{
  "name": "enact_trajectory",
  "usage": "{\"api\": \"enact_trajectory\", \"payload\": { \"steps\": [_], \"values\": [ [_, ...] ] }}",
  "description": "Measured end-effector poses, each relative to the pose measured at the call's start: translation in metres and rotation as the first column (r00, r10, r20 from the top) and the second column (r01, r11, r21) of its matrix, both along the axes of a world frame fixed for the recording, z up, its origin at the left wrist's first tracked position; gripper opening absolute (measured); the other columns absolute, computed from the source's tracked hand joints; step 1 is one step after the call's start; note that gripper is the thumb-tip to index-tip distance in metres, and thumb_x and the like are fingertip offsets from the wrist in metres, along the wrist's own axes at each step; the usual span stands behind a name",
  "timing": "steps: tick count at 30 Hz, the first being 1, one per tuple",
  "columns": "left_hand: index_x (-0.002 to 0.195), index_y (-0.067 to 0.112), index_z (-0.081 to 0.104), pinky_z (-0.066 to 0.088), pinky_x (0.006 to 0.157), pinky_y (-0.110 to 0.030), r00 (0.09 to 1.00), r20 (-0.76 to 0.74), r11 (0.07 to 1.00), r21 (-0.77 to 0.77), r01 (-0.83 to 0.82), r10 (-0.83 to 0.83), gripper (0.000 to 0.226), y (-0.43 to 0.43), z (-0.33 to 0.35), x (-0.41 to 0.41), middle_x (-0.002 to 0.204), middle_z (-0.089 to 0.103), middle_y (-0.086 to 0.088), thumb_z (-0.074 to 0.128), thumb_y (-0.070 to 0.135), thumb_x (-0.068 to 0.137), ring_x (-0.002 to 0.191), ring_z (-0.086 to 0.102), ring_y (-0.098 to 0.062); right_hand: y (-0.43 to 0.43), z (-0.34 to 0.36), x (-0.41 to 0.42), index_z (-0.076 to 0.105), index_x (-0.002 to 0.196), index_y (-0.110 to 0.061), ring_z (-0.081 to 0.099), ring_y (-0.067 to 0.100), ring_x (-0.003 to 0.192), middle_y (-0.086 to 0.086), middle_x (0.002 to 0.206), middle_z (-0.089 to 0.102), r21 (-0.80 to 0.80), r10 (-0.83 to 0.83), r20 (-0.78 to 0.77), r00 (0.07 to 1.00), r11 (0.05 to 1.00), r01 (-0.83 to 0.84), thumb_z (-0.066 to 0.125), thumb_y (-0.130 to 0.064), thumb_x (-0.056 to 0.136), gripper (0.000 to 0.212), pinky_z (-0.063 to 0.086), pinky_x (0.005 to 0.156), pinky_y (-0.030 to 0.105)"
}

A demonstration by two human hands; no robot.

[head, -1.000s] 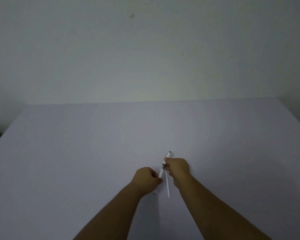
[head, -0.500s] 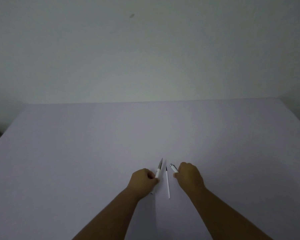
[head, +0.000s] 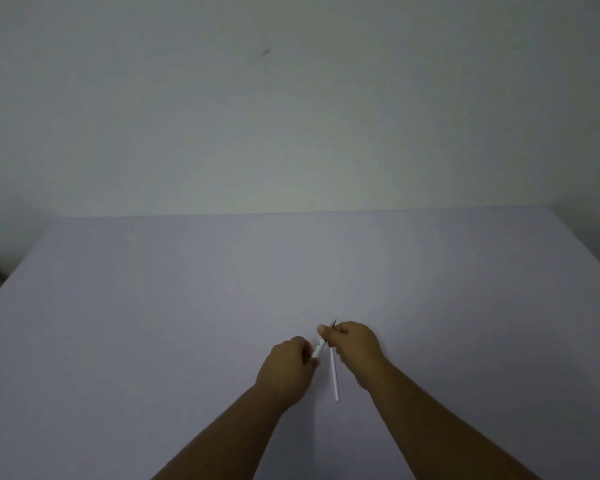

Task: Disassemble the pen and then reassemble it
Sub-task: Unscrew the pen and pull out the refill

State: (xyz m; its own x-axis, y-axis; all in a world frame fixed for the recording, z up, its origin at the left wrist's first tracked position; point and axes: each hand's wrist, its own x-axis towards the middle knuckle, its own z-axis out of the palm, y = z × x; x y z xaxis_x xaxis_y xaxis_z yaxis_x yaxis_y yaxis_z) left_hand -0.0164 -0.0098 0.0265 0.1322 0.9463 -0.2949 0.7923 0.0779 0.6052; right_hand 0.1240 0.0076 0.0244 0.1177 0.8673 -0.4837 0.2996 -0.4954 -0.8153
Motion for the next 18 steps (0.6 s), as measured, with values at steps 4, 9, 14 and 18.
{"api": "enact_trajectory", "payload": {
  "steps": [4, 9, 14, 18],
  "values": [
    [0.095, 0.013, 0.062, 0.045, 0.066, -0.027, 1.000, 0.007, 1.000, -0.010, 0.029, -0.029, 0.016, 0.003, 0.005, -0.004, 0.089, 0.067, -0.006, 0.056, 0.027, 0.089, 0.069, 0.052, -0.016, 0.000, 0.005, 0.003, 0.067, 0.067, -0.018, 0.051, 0.013, 0.062, 0.000, 0.064, 0.059, 0.020, -0.021, -0.173, 0.985, 0.999, 0.025, 0.065, -0.024, 0.086, 0.019, 0.044, 0.061, 0.023],
    [0.096, 0.013, 0.064, 0.036, 0.056, -0.019, 0.998, 0.031, 0.999, 0.004, 0.048, -0.048, 0.016, 0.005, 0.010, -0.010, 0.079, 0.059, -0.001, 0.056, 0.025, 0.090, 0.067, 0.050, -0.013, -0.001, 0.011, 0.005, 0.071, 0.089, -0.015, 0.056, 0.012, 0.069, 0.000, 0.081, 0.068, -0.035, -0.041, -0.402, 0.915, 0.999, 0.030, 0.062, -0.016, 0.088, 0.009, 0.048, 0.065, 0.022],
    [0.098, 0.014, 0.064, 0.038, 0.060, -0.020, 0.998, 0.027, 0.999, 0.011, 0.052, -0.052, 0.018, 0.003, 0.015, -0.008, 0.091, 0.068, -0.007, 0.055, 0.027, 0.091, 0.069, 0.052, -0.014, 0.002, 0.009, 0.004, 0.068, 0.076, -0.012, 0.053, 0.014, 0.066, 0.001, 0.070, 0.061, -0.055, -0.077, -0.251, 0.965, 0.996, 0.065, 0.068, -0.024, 0.083, 0.014, 0.046, 0.063, 0.024],
    [0.100, 0.013, 0.063, 0.037, 0.059, -0.019, 0.999, 0.013, 0.998, 0.020, 0.053, -0.053, 0.019, 0.003, 0.018, -0.006, 0.094, 0.068, -0.008, 0.054, 0.027, 0.091, 0.070, 0.052, -0.014, 0.005, 0.010, 0.005, 0.071, 0.085, -0.013, 0.054, 0.016, 0.071, 0.006, 0.078, 0.064, -0.070, -0.100, -0.376, 0.921, 0.994, 0.080, 0.066, -0.007, 0.083, 0.008, 0.048, 0.066, 0.025]
  ]
}}
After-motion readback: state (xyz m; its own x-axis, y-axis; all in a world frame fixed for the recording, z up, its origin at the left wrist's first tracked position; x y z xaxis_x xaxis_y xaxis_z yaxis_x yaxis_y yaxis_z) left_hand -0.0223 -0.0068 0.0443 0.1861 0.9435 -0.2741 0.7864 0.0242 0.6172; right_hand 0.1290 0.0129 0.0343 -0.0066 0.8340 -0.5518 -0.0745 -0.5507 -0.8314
